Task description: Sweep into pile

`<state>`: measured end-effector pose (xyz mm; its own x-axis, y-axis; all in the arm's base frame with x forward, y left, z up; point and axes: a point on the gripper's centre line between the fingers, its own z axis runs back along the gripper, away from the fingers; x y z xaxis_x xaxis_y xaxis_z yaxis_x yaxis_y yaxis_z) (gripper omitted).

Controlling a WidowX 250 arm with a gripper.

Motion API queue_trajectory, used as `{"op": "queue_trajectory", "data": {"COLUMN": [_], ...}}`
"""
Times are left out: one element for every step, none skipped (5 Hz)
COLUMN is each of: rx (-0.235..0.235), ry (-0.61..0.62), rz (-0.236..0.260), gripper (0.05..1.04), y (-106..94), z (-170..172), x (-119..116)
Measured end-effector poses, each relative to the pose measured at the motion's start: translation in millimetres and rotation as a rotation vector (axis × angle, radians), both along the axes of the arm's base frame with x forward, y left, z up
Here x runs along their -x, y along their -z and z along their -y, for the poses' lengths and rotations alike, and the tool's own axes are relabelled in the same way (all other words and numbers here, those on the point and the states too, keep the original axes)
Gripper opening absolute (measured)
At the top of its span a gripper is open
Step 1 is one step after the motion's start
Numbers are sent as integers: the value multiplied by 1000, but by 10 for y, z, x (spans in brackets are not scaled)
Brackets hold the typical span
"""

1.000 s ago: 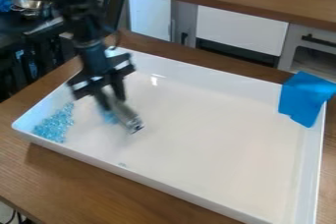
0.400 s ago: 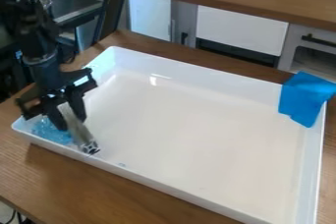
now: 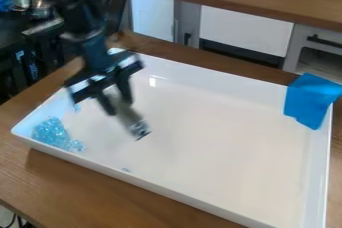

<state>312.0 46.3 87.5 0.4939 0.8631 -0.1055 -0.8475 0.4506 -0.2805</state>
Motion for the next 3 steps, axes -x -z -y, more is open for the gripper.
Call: {"op": "queue_trajectory", "data": {"rx": [-30,-109,-211], "ry": [132,295,495], "rz": [53,109,172], "gripper": [346,347,346], "y": [0,142,304], "z": [284,343,345], "x": [-111,-101,-53]}}
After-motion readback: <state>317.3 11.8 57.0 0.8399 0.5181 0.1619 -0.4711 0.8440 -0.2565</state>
